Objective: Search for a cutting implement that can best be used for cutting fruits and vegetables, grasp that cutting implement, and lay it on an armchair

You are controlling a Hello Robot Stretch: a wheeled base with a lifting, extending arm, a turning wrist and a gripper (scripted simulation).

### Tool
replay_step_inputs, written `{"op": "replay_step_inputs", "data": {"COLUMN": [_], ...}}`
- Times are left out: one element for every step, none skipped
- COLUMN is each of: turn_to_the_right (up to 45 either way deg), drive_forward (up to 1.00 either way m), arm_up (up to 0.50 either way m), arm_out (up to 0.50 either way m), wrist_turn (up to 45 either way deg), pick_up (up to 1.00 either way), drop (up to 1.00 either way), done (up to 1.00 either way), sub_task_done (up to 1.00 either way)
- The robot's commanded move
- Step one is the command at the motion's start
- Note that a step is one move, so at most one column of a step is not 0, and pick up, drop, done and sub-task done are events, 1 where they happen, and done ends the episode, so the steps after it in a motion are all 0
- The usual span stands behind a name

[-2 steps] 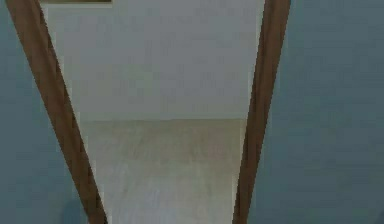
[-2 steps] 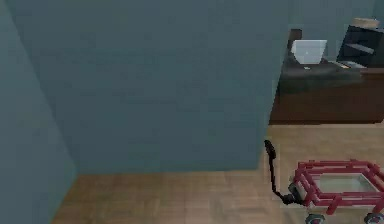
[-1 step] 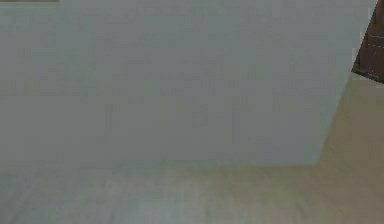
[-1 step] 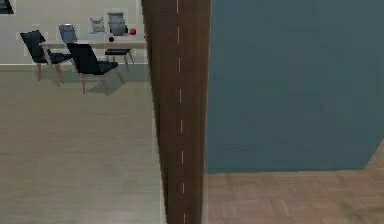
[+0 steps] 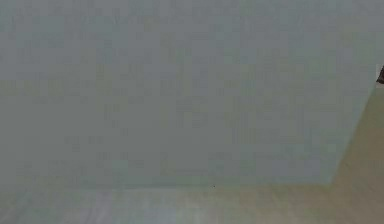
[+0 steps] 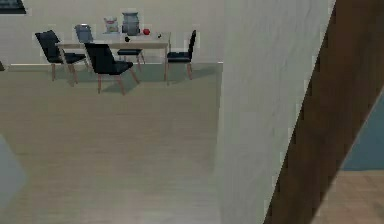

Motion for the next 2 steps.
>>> {"op": "replay_step_inputs", "data": {"turn_to_the_right": [45.0,42.0], "drive_forward": [0.0,0.0], "arm_up": [0.0,0.0], "arm_out": [0.0,0.0], "wrist_turn": [0.0,0.0], "pick_up": [0.0,0.0], "drop": [0.0,0.0], "done": [0.0,0.0], "sub_task_done": [0.0,0.0]}}
